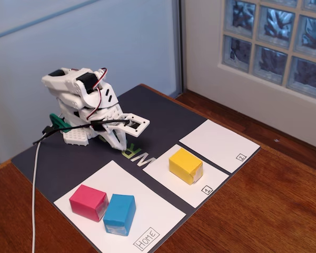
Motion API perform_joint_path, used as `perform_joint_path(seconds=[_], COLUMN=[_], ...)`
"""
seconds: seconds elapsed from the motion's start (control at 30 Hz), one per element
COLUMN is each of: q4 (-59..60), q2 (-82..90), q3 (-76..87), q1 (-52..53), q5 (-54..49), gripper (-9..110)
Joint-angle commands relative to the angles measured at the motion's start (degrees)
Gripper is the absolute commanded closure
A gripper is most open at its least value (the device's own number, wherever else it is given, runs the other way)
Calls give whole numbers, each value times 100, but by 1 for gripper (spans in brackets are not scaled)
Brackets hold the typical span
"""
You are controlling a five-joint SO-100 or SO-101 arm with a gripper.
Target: Move box yellow to zone 1
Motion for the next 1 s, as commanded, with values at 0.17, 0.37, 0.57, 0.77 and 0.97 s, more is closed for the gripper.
perform_joint_path(seconds=[0.17, 0.37, 0.57, 0.77, 0.97], q4=[483, 492, 492, 492, 492], q2=[448, 448, 448, 448, 448], q3=[-9, -9, -9, -9, -9], q1=[-35, 167, 167, 167, 167], q5=[352, 396, 396, 396, 396], gripper=[102, 102, 102, 102, 102])
